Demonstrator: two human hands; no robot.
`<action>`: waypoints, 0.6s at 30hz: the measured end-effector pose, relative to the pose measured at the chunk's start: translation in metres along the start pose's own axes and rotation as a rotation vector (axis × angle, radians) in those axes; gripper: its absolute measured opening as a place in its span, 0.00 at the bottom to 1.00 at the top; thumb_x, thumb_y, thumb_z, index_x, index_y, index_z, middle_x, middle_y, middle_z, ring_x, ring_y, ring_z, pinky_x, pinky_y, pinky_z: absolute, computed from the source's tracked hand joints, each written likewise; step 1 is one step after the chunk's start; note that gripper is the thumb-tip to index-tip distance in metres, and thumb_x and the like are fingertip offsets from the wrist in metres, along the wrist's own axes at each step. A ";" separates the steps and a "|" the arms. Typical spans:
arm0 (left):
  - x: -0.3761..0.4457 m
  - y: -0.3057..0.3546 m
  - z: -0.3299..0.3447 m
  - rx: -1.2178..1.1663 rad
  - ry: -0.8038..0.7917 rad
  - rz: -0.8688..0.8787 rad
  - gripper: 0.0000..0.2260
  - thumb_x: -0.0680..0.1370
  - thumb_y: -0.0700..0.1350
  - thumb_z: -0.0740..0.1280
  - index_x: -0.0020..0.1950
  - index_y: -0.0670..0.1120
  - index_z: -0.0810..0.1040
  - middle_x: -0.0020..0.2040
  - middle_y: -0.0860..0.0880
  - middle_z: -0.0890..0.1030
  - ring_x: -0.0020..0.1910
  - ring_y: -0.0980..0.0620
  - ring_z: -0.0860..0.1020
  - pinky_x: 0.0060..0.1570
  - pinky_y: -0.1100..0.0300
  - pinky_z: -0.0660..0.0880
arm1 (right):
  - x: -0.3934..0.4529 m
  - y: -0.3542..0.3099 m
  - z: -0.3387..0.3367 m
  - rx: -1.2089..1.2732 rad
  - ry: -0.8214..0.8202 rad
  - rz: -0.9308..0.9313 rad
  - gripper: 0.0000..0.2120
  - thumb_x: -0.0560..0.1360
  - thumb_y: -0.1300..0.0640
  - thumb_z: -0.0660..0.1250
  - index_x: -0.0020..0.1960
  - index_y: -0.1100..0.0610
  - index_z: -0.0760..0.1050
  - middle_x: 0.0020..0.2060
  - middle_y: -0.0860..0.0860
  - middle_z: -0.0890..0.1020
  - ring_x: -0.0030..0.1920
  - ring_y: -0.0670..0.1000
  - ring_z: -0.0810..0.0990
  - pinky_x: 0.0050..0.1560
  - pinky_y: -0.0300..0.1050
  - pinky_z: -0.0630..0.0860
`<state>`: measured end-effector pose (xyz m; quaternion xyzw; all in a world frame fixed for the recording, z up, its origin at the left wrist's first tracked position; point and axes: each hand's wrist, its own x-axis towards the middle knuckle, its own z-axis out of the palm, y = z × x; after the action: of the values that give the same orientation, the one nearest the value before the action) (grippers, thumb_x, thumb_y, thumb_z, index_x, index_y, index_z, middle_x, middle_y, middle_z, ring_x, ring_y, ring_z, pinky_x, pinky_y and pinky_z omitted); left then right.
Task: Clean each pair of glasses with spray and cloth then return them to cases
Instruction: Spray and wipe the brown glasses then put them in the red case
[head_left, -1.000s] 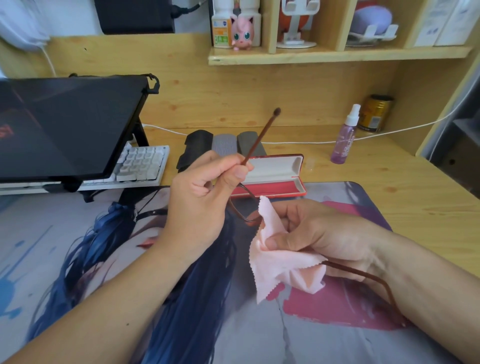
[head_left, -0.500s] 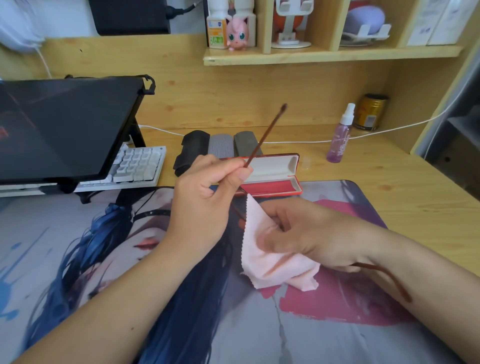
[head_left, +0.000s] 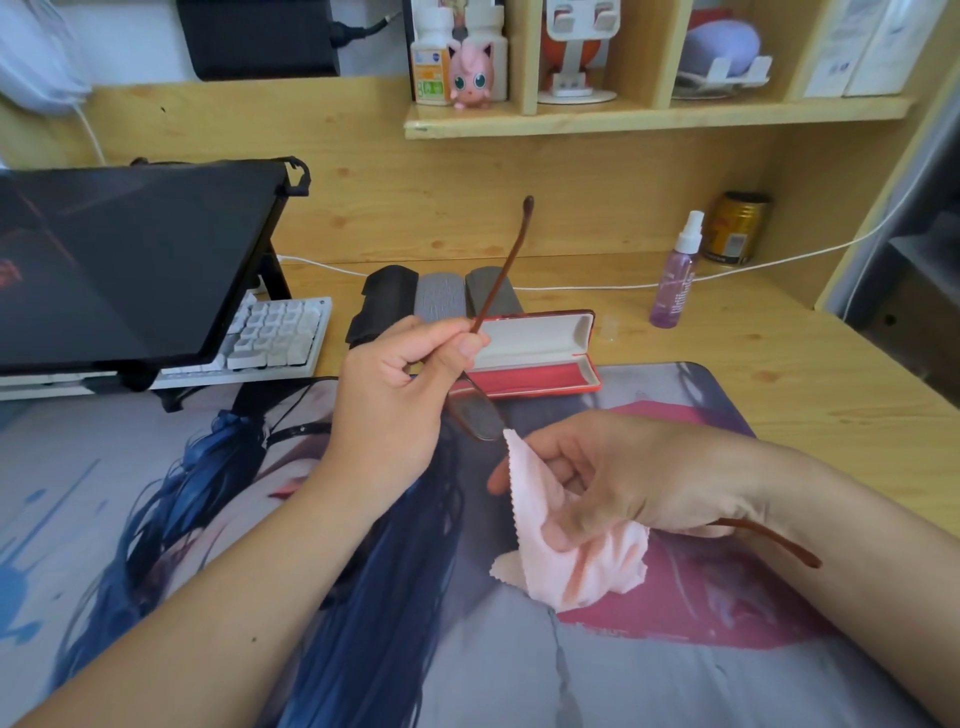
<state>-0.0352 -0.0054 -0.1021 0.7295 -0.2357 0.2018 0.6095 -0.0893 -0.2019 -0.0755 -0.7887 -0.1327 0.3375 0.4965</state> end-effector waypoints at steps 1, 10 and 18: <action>-0.001 0.001 0.002 -0.008 0.002 -0.012 0.06 0.80 0.42 0.69 0.53 0.51 0.84 0.41 0.51 0.80 0.43 0.61 0.78 0.47 0.68 0.73 | -0.001 -0.001 0.001 -0.011 0.018 0.000 0.12 0.74 0.69 0.72 0.56 0.65 0.77 0.43 0.53 0.83 0.45 0.51 0.82 0.43 0.42 0.77; -0.010 0.008 0.011 0.019 0.004 0.129 0.05 0.79 0.46 0.70 0.52 0.54 0.84 0.40 0.47 0.78 0.44 0.46 0.77 0.44 0.59 0.74 | 0.005 0.001 -0.006 0.182 0.113 -0.076 0.12 0.75 0.59 0.67 0.51 0.69 0.77 0.44 0.62 0.79 0.45 0.57 0.77 0.49 0.52 0.72; -0.009 0.010 0.004 0.111 0.085 0.294 0.05 0.80 0.42 0.68 0.54 0.48 0.82 0.40 0.45 0.80 0.44 0.43 0.77 0.45 0.59 0.74 | 0.002 0.004 -0.005 0.696 -0.074 -0.116 0.14 0.76 0.69 0.63 0.60 0.68 0.77 0.49 0.61 0.82 0.46 0.54 0.83 0.45 0.42 0.79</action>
<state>-0.0486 -0.0096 -0.1002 0.7105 -0.3025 0.3323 0.5416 -0.0847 -0.2059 -0.0783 -0.5508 -0.0723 0.3619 0.7486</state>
